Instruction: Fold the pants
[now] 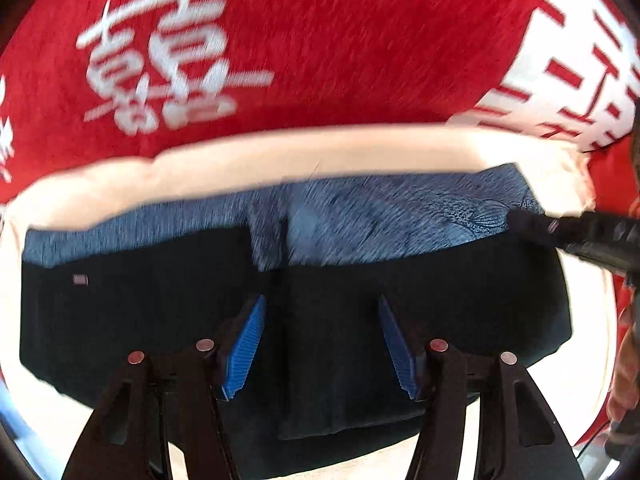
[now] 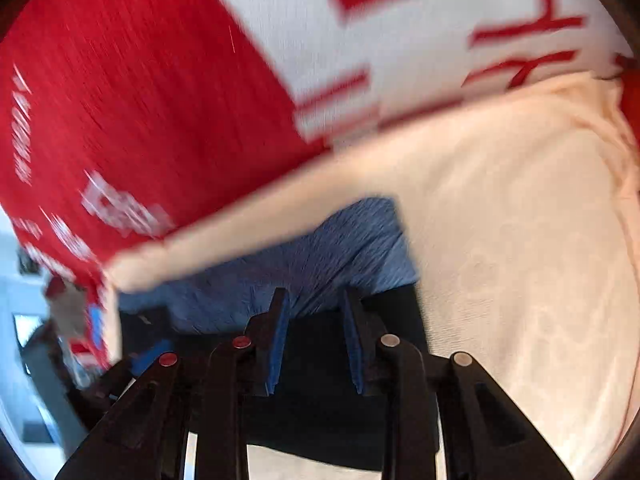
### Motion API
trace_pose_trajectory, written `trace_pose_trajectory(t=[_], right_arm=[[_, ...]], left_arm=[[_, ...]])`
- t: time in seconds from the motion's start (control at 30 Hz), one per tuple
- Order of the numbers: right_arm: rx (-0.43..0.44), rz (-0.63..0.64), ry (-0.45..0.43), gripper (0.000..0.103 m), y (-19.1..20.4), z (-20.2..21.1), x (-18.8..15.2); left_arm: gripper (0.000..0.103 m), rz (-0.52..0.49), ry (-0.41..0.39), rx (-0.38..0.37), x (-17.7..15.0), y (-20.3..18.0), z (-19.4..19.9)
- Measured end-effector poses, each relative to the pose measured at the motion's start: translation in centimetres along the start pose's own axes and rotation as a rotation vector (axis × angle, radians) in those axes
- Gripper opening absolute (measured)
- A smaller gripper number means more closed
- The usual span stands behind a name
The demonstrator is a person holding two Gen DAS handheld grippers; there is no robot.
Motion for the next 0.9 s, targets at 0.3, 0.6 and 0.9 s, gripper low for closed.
trace_pose_trajectory(t=[0.3, 0.6, 0.9], right_arm=[[-0.048, 0.191, 0.086, 0.030, 4.2, -3.1, -3.9], [-0.203, 0.535, -0.003, 0.060, 10.6, -1.9, -9.3], [-0.580, 0.887, -0.051, 0.059, 15.6, -7.3, -11.9]], left_arm=[[0.060, 0.069, 0.004, -0.049, -2.5, 1.9, -0.2], [0.060, 0.168, -0.016, -0.052, -7.2, 9.0, 1.5], [0.060, 0.235, 0.021, -0.041, -10.3, 14.6, 0.3]])
Point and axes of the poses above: each gripper's, at about its wrist camera, not at the fingertips, and z roughly against the way its jaws point, y to its left, x to its top, the point moved 10 cm from there along -z, roughly the way its jaws point, and after that the axes turned 15 degrees about y, right-handed, at the moved point
